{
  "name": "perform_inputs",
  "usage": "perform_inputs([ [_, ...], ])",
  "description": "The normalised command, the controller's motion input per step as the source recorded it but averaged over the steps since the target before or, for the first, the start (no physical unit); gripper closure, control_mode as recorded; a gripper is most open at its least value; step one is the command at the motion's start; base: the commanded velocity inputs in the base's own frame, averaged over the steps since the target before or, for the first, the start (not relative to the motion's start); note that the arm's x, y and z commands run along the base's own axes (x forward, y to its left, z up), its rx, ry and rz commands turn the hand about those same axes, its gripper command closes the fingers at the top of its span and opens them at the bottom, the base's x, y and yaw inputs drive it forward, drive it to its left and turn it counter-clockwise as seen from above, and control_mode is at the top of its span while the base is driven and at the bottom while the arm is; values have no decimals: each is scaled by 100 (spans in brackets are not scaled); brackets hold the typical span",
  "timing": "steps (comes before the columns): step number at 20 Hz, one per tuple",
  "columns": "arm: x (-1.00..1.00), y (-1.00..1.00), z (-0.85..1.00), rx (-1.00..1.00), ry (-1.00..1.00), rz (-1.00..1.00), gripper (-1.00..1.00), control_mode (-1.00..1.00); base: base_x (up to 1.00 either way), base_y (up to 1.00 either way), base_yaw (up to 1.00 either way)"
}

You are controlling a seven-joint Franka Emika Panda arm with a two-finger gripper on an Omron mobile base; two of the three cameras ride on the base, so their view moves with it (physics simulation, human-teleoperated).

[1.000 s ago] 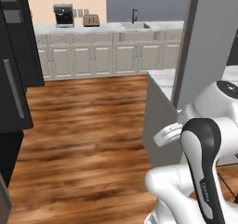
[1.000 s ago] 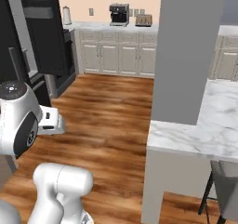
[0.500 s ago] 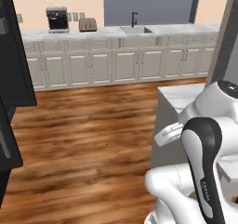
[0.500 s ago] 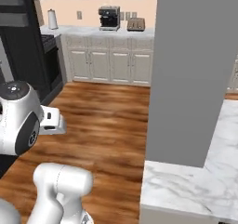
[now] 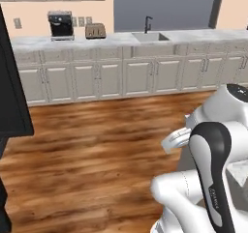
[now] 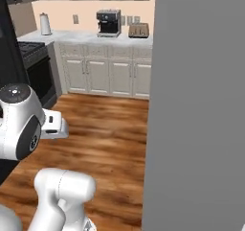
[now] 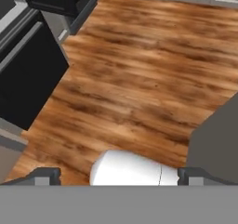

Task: Place the cold items (apple and kiwi) from the fridge in one tupperware on the dining counter. Place the warm items (hot dog and kebab skewer) in the stove area in another tupperware.

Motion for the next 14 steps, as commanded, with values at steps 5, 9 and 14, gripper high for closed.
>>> perform_inputs([
  [5,0,0,0,0,0,0,-100,100,100,0,27],
  [9,0,0,0,0,0,0,-100,100,100,0,38],
  [14,0,0,0,0,0,0,-100,100,100,-3,46],
])
